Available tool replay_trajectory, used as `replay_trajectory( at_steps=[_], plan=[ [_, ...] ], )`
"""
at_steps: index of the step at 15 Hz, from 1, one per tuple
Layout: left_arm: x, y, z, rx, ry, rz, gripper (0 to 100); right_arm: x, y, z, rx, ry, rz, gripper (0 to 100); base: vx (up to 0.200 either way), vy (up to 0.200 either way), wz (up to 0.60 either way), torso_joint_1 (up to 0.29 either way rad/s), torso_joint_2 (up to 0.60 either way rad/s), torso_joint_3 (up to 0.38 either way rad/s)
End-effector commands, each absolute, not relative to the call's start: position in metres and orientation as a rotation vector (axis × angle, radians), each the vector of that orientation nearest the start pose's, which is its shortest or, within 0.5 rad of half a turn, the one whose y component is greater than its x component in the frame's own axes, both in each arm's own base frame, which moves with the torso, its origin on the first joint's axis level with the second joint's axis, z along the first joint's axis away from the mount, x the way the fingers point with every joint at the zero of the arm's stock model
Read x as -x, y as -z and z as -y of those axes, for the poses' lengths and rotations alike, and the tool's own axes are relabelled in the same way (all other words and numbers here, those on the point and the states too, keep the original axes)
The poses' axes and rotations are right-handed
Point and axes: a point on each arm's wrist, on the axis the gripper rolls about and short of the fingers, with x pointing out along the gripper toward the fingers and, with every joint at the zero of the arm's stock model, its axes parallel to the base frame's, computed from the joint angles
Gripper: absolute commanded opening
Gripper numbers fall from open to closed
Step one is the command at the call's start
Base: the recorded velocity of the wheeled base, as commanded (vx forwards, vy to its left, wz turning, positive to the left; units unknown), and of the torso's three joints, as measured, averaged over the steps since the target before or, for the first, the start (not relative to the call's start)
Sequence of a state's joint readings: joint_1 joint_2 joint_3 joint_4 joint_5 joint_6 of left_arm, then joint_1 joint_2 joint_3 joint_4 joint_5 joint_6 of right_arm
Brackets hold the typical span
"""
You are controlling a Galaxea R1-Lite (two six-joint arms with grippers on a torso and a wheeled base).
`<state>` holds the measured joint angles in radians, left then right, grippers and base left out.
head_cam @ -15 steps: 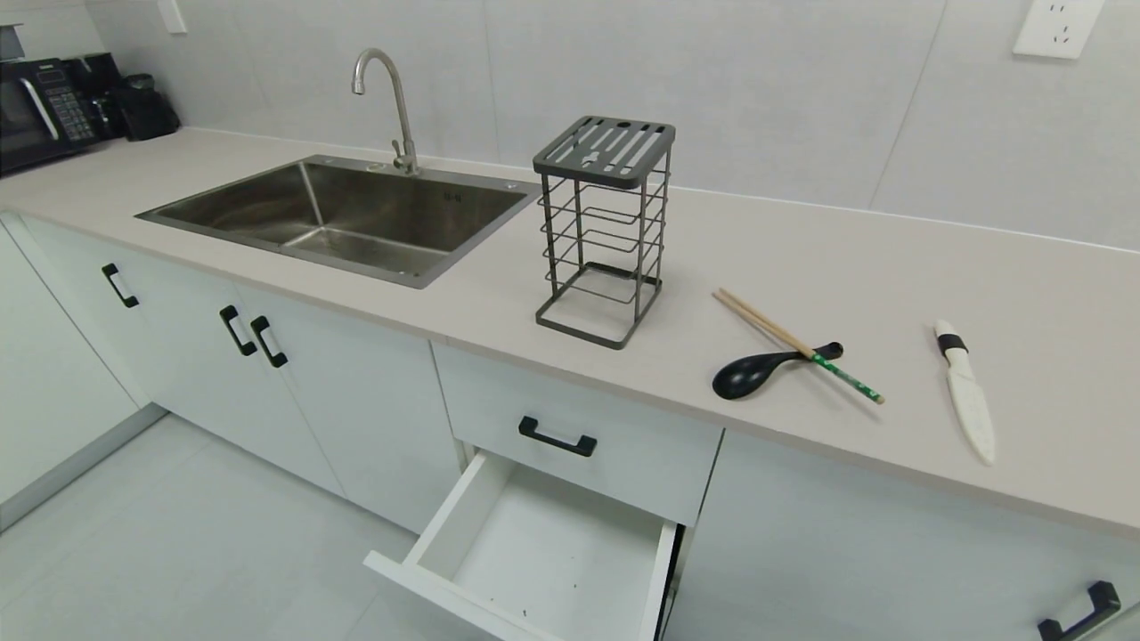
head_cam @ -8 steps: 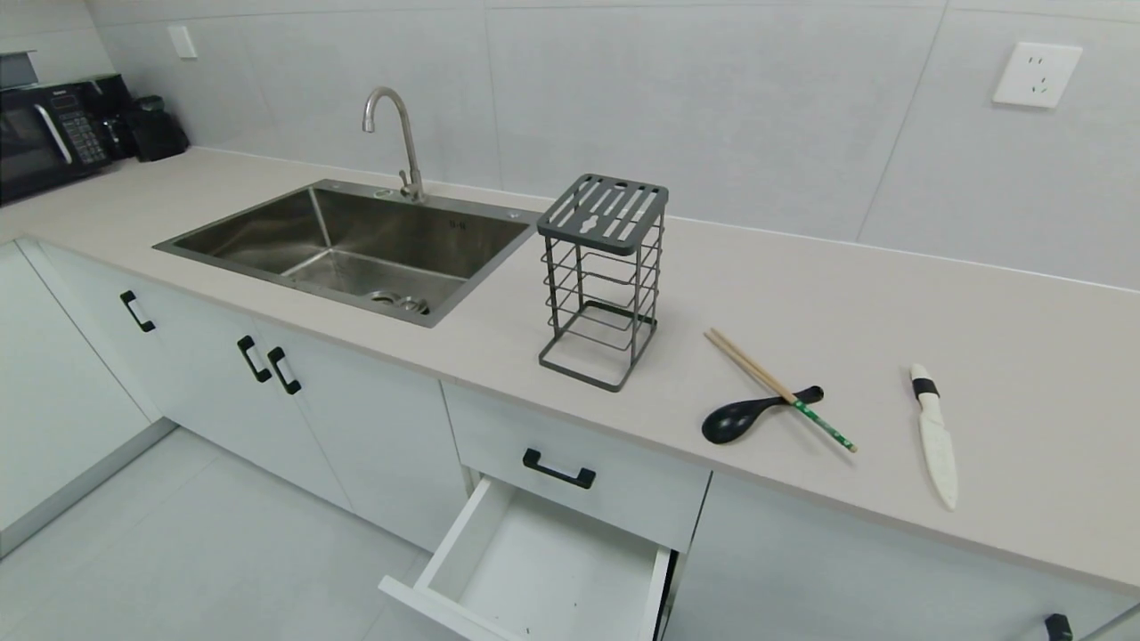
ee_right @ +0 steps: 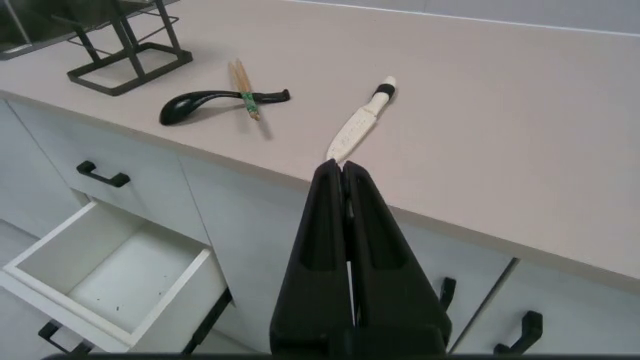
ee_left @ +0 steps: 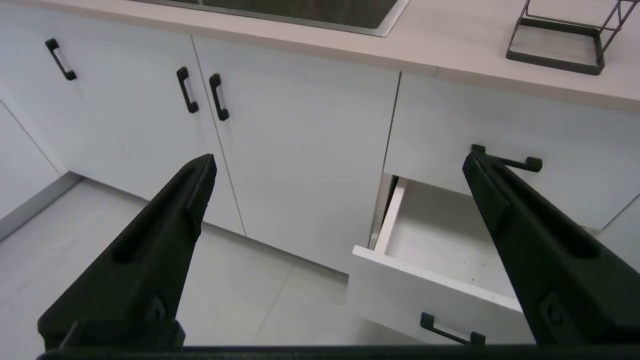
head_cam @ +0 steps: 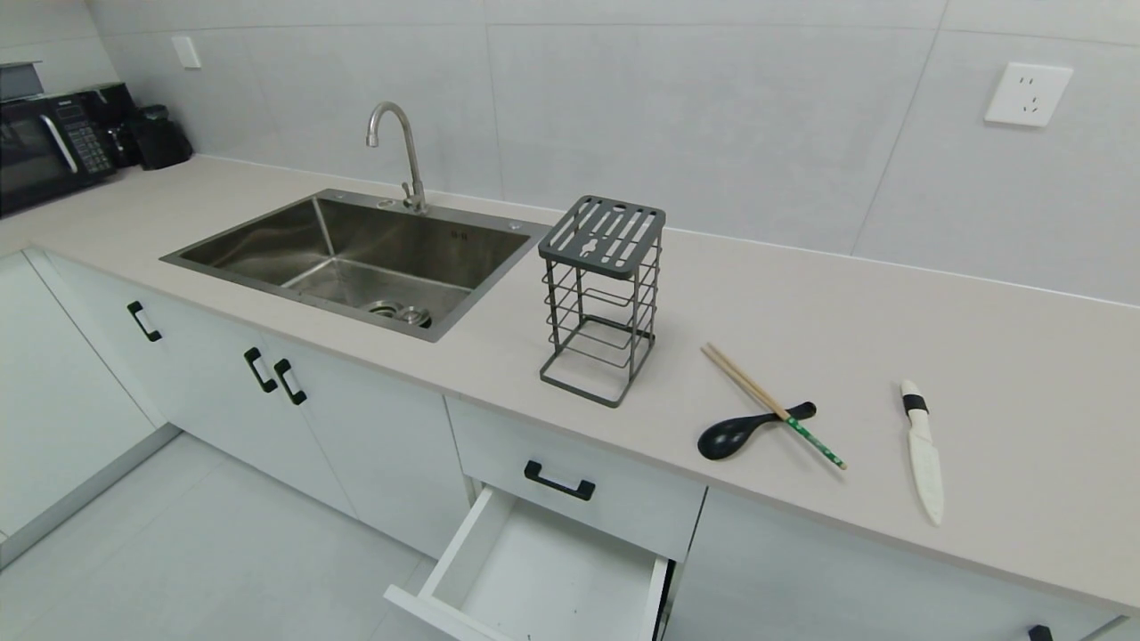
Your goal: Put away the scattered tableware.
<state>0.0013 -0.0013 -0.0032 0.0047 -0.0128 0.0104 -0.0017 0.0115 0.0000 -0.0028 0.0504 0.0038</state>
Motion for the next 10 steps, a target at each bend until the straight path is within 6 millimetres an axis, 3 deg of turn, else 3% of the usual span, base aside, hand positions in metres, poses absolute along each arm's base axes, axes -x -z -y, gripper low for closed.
replay_trajectory(
  at_steps=[1, 9, 10],
  plan=[
    [0.023, -0.076, 0.0, -0.011, 0.012, -0.001, 100, 0.022, -0.076, -0.001, -0.005, -0.049, -0.009, 100, 0.0, 0.0, 0.0, 0.0, 0.0, 0.0],
    [0.023, -0.076, 0.0, -0.011, 0.011, -0.001, 100, 0.022, -0.076, -0.001, 0.001, -0.058, -0.008, 100, 0.0, 0.0, 0.0, 0.0, 0.0, 0.0],
    [0.023, -0.076, 0.0, -0.011, 0.011, -0.001, 100, 0.024, -0.087, -0.003, 0.031, -0.111, 0.061, 100, 0.0, 0.0, 0.0, 0.0, 0.0, 0.0]
  ],
)
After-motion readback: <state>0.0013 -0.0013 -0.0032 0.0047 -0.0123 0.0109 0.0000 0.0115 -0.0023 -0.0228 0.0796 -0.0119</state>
